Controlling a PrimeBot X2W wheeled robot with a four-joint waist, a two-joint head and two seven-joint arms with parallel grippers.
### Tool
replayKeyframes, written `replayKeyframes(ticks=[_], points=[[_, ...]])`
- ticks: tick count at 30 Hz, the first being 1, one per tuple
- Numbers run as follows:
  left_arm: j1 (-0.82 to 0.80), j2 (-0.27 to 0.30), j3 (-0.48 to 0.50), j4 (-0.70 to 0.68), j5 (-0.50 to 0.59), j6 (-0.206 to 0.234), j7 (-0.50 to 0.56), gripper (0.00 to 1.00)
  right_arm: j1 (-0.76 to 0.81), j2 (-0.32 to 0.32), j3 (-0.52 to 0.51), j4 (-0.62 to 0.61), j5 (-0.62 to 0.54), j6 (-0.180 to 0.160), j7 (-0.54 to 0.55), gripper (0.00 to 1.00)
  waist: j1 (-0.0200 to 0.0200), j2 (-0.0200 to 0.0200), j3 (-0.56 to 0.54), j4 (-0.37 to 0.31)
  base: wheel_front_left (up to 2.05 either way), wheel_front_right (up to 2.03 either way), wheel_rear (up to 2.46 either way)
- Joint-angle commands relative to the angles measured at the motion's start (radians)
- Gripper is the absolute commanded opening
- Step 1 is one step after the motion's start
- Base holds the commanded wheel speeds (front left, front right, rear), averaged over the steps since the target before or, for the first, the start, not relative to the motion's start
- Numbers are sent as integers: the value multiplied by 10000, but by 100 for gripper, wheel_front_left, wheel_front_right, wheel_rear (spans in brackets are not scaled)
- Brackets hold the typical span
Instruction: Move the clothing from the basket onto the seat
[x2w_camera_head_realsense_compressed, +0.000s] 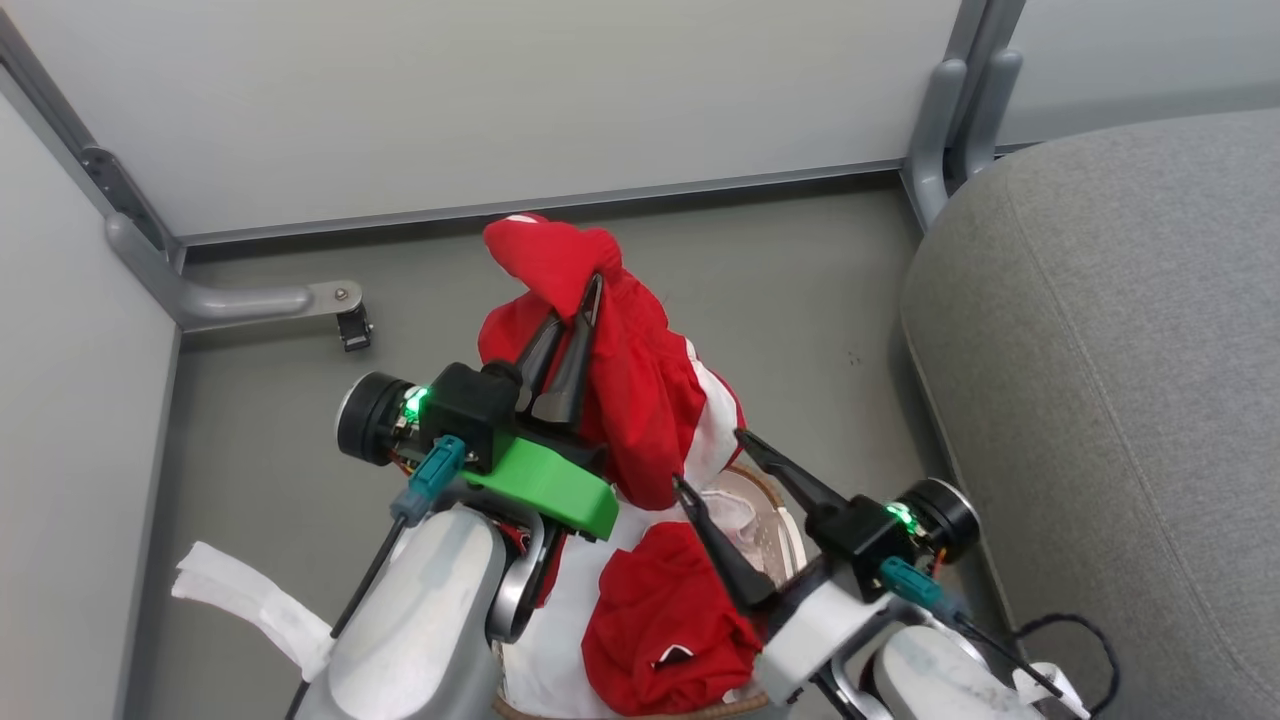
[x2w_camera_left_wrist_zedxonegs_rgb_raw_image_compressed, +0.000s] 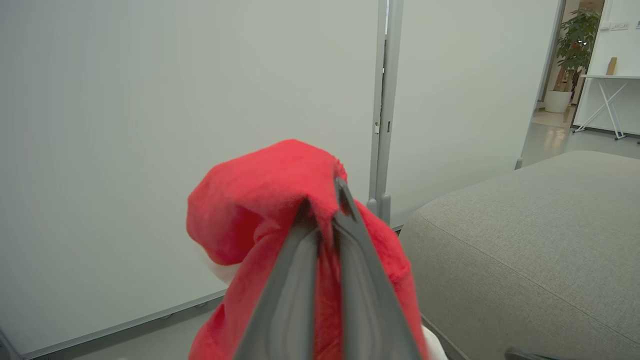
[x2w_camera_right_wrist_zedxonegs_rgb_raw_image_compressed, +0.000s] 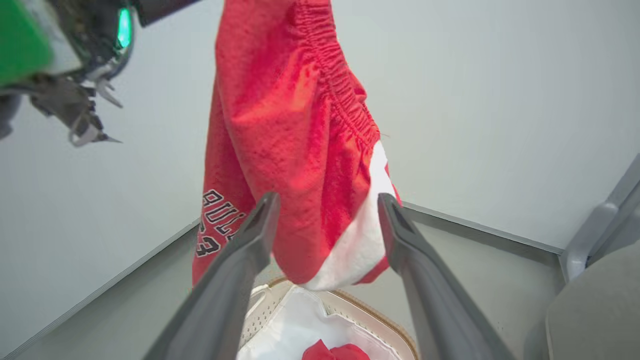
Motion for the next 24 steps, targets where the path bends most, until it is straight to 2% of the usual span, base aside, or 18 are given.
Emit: replayKeyframes(ticks=[1,6,21,22,23,24], points=[[-224,24,-50,-18,-71,78,-2,0,-274,-47,246,-67,74,-7,-49,100,1,0,32,51,0,0,0],[-310,25,-315,-75,-555,180,-2,0,-1045,-50,1046,158,268,-7,-49,100,1,0,123,241,0,0,0],[-614,23,-1314,-340,-1093,383,-2,0,-2396,-44,998,1439,258,-7,-49,100,1,0,349,1031,0,0,0],[-604,23,-1353,-352,-1094,396,-2,0,-2416,-45,1010,1487,329,-7,-49,66,1,0,351,1058,0,0,0],[-592,23,-1385,-361,-1114,414,-2,0,-2438,-45,990,1491,375,-7,-49,15,1,0,356,1081,0,0,0],[-580,23,-1422,-370,-1138,415,-2,0,-2446,-44,966,1475,452,-7,-50,0,1,0,361,1107,0,0,0]])
